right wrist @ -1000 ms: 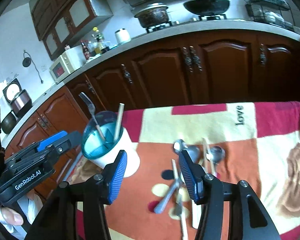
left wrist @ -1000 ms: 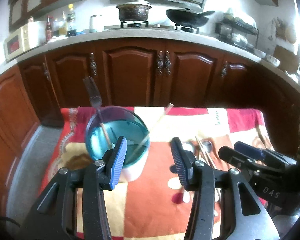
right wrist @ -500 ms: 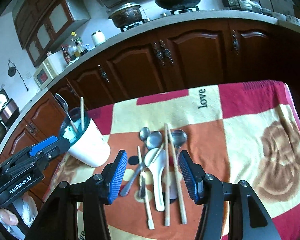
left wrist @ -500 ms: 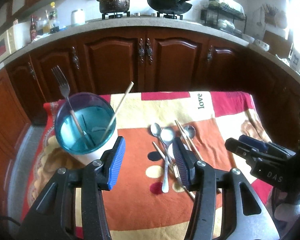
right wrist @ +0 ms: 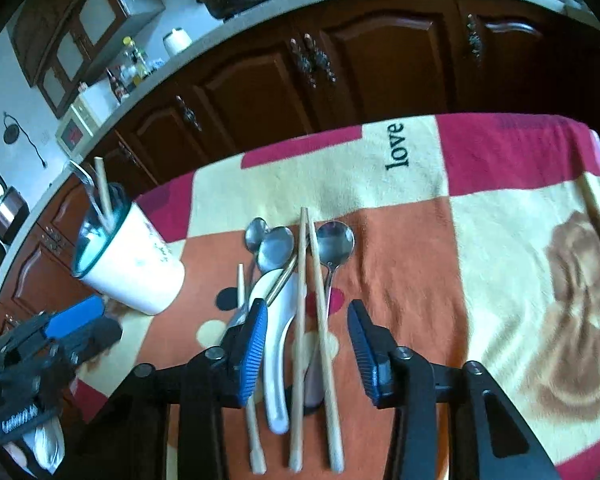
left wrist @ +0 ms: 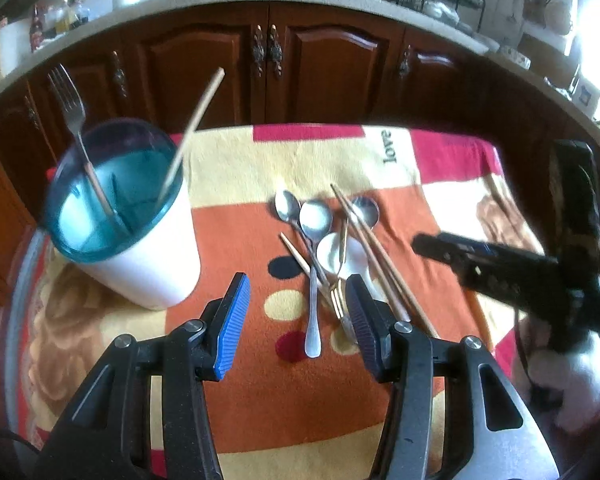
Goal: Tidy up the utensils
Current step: 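Move both tools back over the utensil pile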
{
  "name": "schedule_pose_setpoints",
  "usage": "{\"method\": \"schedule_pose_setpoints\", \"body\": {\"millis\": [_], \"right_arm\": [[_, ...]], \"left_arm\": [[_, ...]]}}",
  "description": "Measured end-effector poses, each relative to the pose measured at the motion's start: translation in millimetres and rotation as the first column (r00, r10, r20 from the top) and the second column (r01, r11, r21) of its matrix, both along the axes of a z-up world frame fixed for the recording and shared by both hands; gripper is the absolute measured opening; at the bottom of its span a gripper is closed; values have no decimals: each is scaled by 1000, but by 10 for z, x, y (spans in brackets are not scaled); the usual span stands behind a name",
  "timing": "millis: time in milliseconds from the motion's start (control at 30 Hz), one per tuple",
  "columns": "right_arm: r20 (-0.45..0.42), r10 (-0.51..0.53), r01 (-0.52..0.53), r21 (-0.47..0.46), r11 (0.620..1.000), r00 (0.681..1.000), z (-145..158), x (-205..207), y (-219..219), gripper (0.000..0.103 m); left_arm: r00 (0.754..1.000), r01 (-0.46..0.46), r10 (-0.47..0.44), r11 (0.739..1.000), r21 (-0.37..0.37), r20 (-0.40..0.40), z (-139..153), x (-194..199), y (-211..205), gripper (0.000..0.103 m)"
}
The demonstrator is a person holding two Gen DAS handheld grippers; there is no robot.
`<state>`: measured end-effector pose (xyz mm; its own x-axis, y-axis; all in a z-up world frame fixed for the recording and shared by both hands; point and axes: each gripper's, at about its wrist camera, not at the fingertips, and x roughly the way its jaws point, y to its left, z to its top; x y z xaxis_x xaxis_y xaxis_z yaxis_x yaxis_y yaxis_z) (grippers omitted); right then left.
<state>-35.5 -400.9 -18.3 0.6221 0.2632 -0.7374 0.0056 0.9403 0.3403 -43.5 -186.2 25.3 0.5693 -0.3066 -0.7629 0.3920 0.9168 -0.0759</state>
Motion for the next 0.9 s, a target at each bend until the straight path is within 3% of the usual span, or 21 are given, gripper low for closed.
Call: {"method": "schedule_pose_setpoints", "body": {"millis": [467, 633, 900], "right_arm": [[-117, 97, -109, -97, 989, 988, -466, 715, 124, 19], [-108, 97, -103, -59, 993, 989, -500, 747, 49, 6], [-79, 10, -8, 20, 1000, 997, -403, 530, -318, 6]], "left_arm": [[995, -34, 35, 999, 8, -93, -297, 465, -220, 49], [992, -60, 62, 998, 26, -106, -359, 644, -309, 49], [993, -3, 3, 1000, 1, -116, -382, 803, -502, 49]]}}
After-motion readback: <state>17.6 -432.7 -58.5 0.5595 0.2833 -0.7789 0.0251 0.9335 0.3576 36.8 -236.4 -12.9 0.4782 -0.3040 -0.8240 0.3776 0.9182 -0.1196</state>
